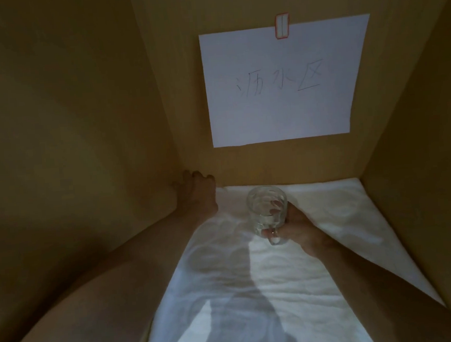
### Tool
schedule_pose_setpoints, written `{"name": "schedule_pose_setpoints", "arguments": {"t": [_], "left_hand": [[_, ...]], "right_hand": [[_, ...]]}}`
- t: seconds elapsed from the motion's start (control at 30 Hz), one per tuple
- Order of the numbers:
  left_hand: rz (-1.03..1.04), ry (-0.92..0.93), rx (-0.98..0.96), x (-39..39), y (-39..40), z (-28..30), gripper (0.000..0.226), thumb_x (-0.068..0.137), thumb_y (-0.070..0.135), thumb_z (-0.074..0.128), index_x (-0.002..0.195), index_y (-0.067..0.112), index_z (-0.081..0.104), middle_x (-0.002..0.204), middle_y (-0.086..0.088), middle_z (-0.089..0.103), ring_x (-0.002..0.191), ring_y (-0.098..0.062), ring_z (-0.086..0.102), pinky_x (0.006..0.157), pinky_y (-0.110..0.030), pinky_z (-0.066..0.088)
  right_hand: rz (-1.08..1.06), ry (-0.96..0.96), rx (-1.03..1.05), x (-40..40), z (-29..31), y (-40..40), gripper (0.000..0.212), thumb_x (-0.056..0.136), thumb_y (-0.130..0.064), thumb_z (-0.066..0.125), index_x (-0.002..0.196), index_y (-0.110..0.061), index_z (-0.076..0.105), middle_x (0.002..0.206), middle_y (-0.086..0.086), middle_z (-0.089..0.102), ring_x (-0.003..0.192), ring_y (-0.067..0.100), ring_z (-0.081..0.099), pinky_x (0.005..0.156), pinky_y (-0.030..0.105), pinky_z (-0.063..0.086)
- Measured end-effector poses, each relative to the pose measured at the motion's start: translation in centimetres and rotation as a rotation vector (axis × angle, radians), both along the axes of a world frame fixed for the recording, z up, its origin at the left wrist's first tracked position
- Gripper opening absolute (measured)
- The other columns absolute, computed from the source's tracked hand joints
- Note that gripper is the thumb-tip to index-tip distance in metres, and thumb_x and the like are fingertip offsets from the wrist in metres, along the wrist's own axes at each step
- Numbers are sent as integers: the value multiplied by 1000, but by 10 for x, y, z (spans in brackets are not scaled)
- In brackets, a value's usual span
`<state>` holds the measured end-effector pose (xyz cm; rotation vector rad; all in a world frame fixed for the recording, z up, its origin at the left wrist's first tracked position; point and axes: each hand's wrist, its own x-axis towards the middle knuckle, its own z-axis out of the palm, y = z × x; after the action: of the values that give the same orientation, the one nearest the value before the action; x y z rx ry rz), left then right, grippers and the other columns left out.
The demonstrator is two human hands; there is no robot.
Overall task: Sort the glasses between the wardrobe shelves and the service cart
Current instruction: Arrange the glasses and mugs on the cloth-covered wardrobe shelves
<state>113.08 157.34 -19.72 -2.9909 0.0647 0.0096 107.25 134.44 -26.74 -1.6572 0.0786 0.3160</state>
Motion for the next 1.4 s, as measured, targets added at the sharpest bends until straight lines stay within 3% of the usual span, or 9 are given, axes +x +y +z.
{"name": "schedule_pose_setpoints", "arguments": {"t": [0.13,0.27,0.43,0.53,0.63,0.8,1.1,1.27,1.4], "left_hand": [[-42,9,41,8,-5,-8,42,84,11,64,125,17,61,132,-8,36,125,-35,36,88,-49,47],[-123,-66,62,18,-2,-9,54,80,10,68,131,14,51,126,-12,43,115,-34,46,92,-41,45],[-109,-84,10,25,1,-7,51,75,9,71,123,12,53,119,-14,46,110,-32,47,91,-35,45],[-149,-90,-19,30,4,-4,42,76,6,69,116,13,59,118,-12,48,110,-32,46,89,-36,45],[-143,-58,-55,32,5,-1,42,79,2,66,119,14,58,120,-9,49,115,-32,44,86,-38,46],[-73,-42,-140,33,7,1,52,82,-1,64,129,11,48,128,-8,50,122,-30,42,89,-40,51],[-114,-47,-213,43,9,-1,51,84,-1,63,132,10,52,130,-8,53,123,-30,45,97,-41,49],[-144,-62,-247,52,5,-11,56,83,3,66,136,13,50,134,-6,52,124,-29,45,93,-41,49],[-160,-60,-263,58,3,-15,65,82,4,67,143,14,46,142,-5,48,129,-29,44,95,-44,48]], "right_hand": [[-122,23,46,7,-2,1,76,44,-12,96,115,-20,70,103,0,77,96,18,73,66,26,57],[-187,-37,5,25,17,-9,79,33,-28,92,109,-25,70,107,1,75,100,21,72,68,31,58],[2,-240,-848,52,46,3,112,42,-38,103,142,-25,53,130,3,37,121,24,46,106,35,46],[138,-349,-1225,60,52,26,107,51,-39,98,146,-31,47,133,6,33,122,33,41,102,51,46],[272,-436,-1419,69,55,50,89,64,-26,89,143,-28,46,135,6,31,120,33,40,94,51,47],[470,-456,-1639,83,63,81,81,69,-24,88,139,-22,48,145,9,25,132,37,31,102,56,41],[406,-649,-1745,95,38,107,54,86,-17,65,138,-11,51,148,24,30,137,46,31,108,57,35],[273,-601,-1685,95,19,110,78,94,-20,57,156,-6,12,155,39,17,147,55,14,121,61,17],[200,-536,-1574,91,11,107,89,93,-21,59,159,-13,0,160,32,9,149,51,11,118,60,25]]}}
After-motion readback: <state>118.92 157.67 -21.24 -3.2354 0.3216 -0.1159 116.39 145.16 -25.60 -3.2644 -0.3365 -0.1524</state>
